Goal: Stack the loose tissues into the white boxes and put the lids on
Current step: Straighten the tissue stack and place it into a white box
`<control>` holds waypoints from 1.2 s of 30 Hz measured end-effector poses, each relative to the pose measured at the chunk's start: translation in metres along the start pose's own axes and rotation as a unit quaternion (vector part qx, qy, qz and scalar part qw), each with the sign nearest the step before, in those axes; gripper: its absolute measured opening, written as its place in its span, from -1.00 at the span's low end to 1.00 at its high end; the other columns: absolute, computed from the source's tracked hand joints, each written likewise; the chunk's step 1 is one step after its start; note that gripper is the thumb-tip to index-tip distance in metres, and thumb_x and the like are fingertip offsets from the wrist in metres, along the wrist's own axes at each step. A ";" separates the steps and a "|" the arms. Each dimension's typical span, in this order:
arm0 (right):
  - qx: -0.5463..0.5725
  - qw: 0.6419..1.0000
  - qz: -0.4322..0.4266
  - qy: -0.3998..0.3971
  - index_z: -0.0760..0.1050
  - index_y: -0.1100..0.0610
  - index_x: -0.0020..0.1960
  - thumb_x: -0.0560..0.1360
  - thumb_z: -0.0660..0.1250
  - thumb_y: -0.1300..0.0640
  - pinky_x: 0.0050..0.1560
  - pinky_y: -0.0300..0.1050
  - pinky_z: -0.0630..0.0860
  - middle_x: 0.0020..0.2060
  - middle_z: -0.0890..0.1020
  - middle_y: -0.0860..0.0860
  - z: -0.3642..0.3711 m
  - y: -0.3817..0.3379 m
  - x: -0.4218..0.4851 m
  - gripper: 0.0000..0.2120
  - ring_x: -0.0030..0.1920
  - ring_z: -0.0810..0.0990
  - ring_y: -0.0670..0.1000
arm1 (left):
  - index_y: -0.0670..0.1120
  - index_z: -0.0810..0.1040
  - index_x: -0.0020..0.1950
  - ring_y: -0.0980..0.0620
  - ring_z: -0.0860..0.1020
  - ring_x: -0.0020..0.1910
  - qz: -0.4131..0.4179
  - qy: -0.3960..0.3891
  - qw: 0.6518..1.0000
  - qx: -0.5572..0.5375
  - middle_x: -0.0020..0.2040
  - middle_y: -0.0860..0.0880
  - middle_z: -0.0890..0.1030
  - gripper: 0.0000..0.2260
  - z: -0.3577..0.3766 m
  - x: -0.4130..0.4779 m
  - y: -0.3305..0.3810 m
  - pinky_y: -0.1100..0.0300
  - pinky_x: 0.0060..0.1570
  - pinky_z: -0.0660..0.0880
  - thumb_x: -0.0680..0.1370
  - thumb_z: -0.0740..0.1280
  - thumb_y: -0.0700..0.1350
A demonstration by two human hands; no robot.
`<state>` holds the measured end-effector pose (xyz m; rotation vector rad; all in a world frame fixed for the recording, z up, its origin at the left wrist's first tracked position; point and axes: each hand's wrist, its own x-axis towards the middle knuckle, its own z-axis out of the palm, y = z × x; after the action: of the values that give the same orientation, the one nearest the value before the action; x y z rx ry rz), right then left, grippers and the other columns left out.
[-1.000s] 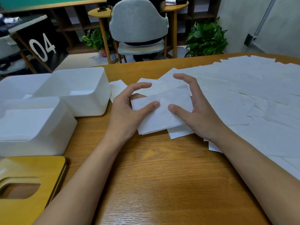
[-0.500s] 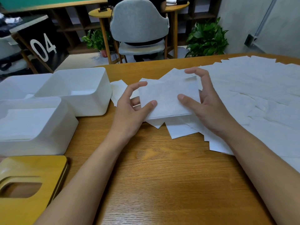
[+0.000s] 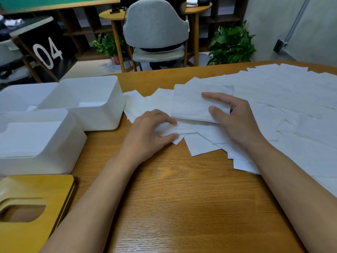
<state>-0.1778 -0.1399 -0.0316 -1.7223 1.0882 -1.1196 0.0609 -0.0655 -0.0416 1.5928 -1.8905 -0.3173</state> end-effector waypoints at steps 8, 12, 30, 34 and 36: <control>-0.012 1.000 -0.004 -0.008 0.63 -0.06 0.36 0.65 0.27 0.30 0.48 -0.27 0.36 0.33 0.61 -0.23 0.001 -0.001 -0.001 -0.60 0.41 0.47 -0.25 | -0.05 0.71 0.00 0.05 0.59 0.07 0.093 0.054 0.993 0.051 0.02 0.09 0.68 -0.96 0.005 0.001 0.004 0.00 0.06 0.50 0.57 0.47 -0.13; 0.008 0.999 -0.006 -0.049 0.63 -0.05 0.35 0.69 0.24 0.25 0.41 -0.33 0.37 0.34 0.62 -0.22 0.003 -0.003 -0.002 -0.64 0.41 0.48 -0.25 | -0.03 0.64 -0.13 0.11 0.59 -0.15 0.056 0.087 0.994 -0.044 -0.18 0.14 0.65 -0.96 -0.002 -0.004 0.020 0.18 -0.09 0.50 0.52 0.43 -0.15; 0.031 0.993 -0.020 -0.113 0.67 -0.08 0.24 0.54 0.52 0.08 0.13 -0.13 0.64 0.11 0.73 -0.15 0.012 -0.018 -0.016 -0.72 0.13 0.69 -0.11 | 0.01 0.75 0.11 0.15 0.69 -0.01 -0.085 0.147 0.953 -0.251 -0.07 0.06 0.75 -0.86 -0.013 0.000 0.025 0.32 -0.02 0.53 0.55 0.55 -0.07; 0.016 0.989 -0.053 -0.135 0.46 -0.25 0.44 0.60 0.46 0.08 0.16 -0.17 0.59 0.27 0.59 -0.21 0.017 -0.020 -0.019 -0.52 0.23 0.60 -0.12 | -0.03 0.74 0.11 0.12 0.69 -0.04 -0.097 0.166 0.942 -0.275 -0.12 0.00 0.74 -0.85 -0.011 0.000 0.029 0.31 0.01 0.53 0.54 0.56 -0.10; -0.007 0.989 -0.063 -0.131 0.35 -0.30 0.50 0.62 0.44 0.07 0.33 -0.21 0.48 0.40 0.47 -0.33 0.018 -0.020 -0.019 -0.44 0.37 0.48 -0.21 | -0.05 0.74 0.09 0.08 0.70 -0.04 -0.103 0.167 0.938 -0.287 -0.11 -0.01 0.75 -0.85 -0.010 0.001 0.030 0.28 0.05 0.55 0.54 0.57 -0.12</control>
<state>-0.1609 -0.1127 -0.0232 -1.9095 0.8367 -0.9283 0.0433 -0.0571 -0.0172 1.3326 -1.2237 -0.5877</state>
